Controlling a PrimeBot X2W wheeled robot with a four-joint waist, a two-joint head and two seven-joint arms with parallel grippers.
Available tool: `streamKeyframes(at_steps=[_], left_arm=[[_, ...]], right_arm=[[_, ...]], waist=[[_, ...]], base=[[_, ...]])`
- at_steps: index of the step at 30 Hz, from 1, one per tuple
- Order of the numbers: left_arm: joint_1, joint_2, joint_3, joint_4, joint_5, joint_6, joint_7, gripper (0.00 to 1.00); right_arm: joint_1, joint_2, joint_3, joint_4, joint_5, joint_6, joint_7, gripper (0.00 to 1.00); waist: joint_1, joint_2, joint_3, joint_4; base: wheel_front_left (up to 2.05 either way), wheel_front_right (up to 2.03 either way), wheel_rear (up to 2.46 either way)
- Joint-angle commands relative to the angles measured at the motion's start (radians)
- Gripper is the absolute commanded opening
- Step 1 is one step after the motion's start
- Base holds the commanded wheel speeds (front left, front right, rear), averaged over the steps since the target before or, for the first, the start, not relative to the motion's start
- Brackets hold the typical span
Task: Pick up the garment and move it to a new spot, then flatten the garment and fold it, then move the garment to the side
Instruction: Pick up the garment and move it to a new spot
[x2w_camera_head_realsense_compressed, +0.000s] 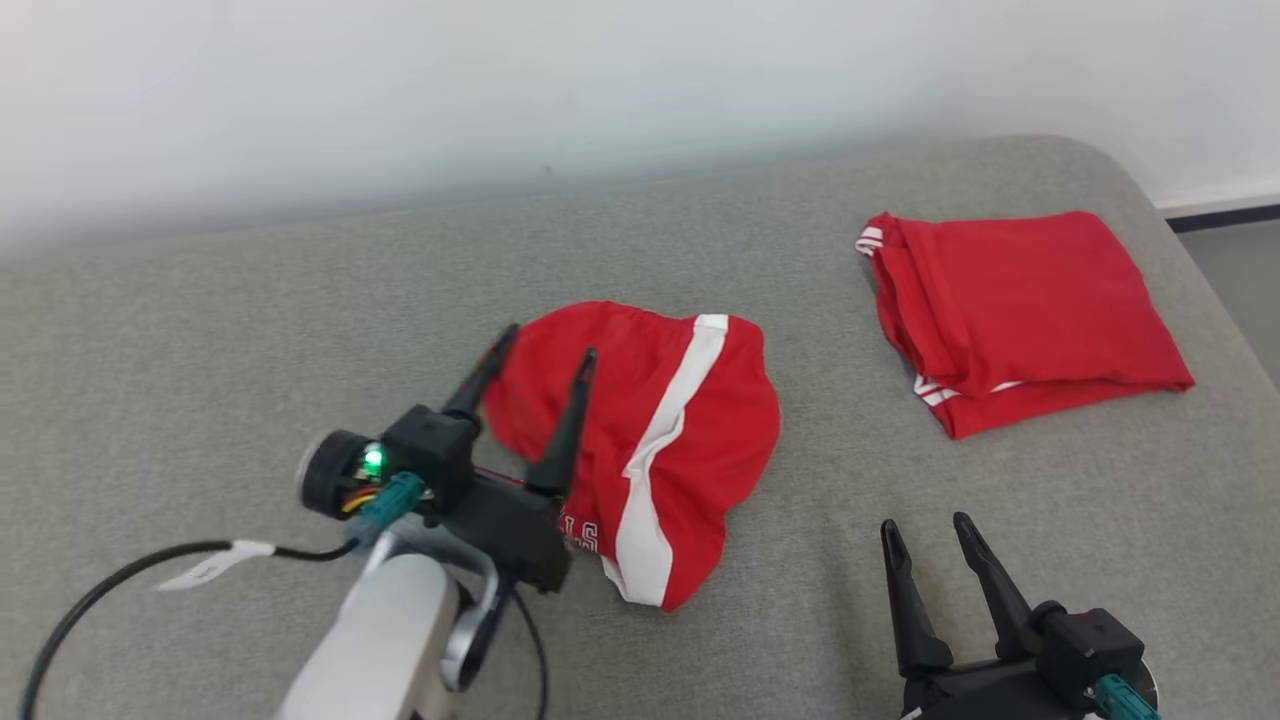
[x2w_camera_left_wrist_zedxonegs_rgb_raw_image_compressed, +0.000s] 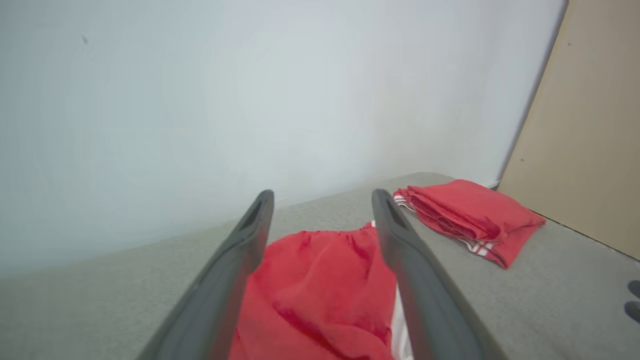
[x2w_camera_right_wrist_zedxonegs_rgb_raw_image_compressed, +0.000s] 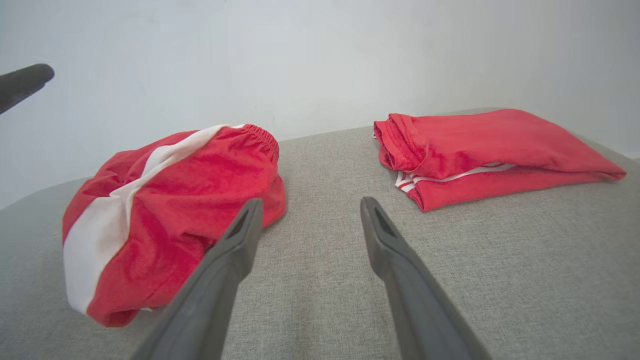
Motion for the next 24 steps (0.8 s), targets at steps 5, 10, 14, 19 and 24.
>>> streamKeyframes(at_steps=[5, 10, 14, 19, 24], left_arm=[[0.084, 0.053, 0.076, -0.087, 0.034, 0.035, -0.004, 1.0], [0.16, 0.085, 0.138, -0.15, 0.053, 0.046, -0.004, 1.0], [0.245, 0.107, 0.202, -0.219, 0.08, 0.052, -0.004, 1.0], [0.366, 0.106, 0.271, -0.3, 0.109, 0.048, -0.004, 1.0], [0.481, 0.08, 0.354, -0.347, 0.129, 0.059, -0.004, 1.0]], right_arm=[[0.002, 0.0, -0.016, -0.005, -0.007, 0.001, -0.001, 1.0], [0.013, 0.0, -0.021, -0.008, -0.013, 0.001, -0.001, 1.0], [0.03, 0.0, -0.031, -0.01, -0.014, 0.001, -0.001, 1.0], [0.049, 0.0, -0.054, -0.011, -0.017, 0.001, -0.001, 1.0], [0.062, 0.0, -0.064, -0.017, -0.025, 0.001, -0.001, 1.0]], waist=[[0.0001, 0.0, -0.023, 0.041], [0.0001, 0.0, -0.033, 0.058], [0.0001, 0.0, -0.048, 0.077], [0.0001, 0.0, -0.072, 0.106], [0.0001, 0.0, -0.096, 0.124]], base=[[0.0, 0.0, 0.0], [0.0, 0.0, 0.0], [0.0, 0.0, 0.0], [0.0, 0.0, 0.0], [0.0, 0.0, 0.0]])
